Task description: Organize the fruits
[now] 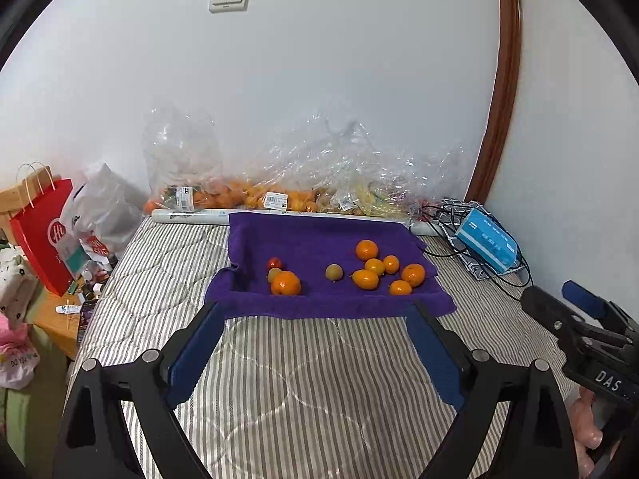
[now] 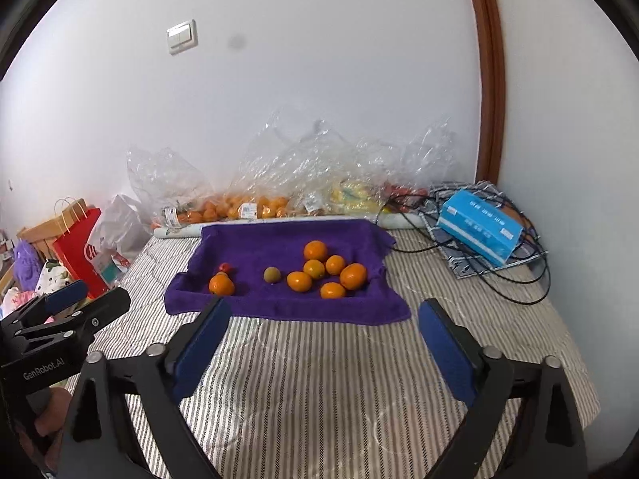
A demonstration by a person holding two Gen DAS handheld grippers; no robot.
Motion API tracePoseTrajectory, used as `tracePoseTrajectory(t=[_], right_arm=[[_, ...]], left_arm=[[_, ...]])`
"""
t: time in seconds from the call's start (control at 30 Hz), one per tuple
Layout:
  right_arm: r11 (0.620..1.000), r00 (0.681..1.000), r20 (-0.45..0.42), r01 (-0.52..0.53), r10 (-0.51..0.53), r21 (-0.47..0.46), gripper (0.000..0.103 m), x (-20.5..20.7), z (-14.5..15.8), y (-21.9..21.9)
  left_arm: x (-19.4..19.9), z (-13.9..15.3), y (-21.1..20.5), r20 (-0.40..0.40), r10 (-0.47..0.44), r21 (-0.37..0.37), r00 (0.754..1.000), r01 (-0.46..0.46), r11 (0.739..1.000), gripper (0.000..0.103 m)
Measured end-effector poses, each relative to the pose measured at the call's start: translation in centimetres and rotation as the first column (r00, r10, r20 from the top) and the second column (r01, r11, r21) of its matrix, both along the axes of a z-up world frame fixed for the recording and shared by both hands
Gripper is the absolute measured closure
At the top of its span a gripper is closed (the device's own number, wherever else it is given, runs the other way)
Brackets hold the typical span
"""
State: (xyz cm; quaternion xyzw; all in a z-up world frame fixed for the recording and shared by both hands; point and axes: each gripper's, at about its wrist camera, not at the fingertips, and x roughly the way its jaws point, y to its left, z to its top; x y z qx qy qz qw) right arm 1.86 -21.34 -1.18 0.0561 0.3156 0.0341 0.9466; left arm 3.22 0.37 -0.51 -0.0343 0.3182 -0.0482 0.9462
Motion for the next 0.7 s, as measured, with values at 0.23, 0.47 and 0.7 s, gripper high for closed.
tracePoseTrajectory(t=[0.23,0.47,0.7], right_arm=[[0.999,1.0,0.022,-0.005,0.005,-0.039,0.001,-1.5,1.0,0.2],[0.999,1.0,0.027,0.004,-0.003,-0.041,0.001,-2.1,1.1,0.1],[0.999,1.0,0.027,0.009,-0.008,-0.046,0.001,-2.2,1.0,0.0]], left_arm=[[-1.2,0.4,-0.3,0.012,0.0,-0.001,1.0,0.0,1.0,0.01],[-1.4,0.4,-0.3,0.01,0.003,0.001,1.0,-0.003,1.0,0.01],[-1.5,0.4,-0.3,0.007,0.006,0.001,1.0,-0.006,1.0,0.01]])
